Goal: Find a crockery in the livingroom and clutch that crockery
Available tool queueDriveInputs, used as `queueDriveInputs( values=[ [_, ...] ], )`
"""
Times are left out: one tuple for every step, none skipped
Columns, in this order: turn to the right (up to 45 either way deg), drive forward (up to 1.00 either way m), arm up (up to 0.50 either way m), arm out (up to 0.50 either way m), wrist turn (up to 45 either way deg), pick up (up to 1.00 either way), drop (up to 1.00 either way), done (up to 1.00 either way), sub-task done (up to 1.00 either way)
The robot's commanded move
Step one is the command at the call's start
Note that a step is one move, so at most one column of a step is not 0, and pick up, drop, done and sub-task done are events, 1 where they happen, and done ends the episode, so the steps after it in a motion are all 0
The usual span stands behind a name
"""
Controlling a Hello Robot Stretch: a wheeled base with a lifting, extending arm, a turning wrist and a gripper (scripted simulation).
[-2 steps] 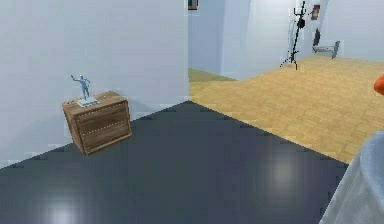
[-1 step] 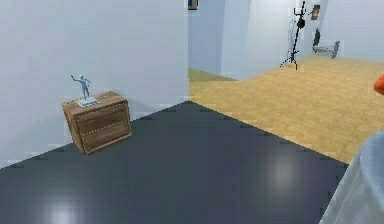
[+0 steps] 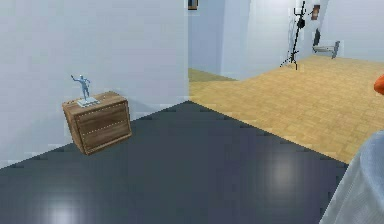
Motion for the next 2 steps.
queueDriveInputs(
  values=[
    [0.0, 0.00, 0.00, 0.00, 0.0, 1.00, 0.00, 0.00, 0.00],
    [0.0, 0.00, 0.00, 0.00, 0.0, 0.00, 0.00, 1.00, 0.00]
  ],
)
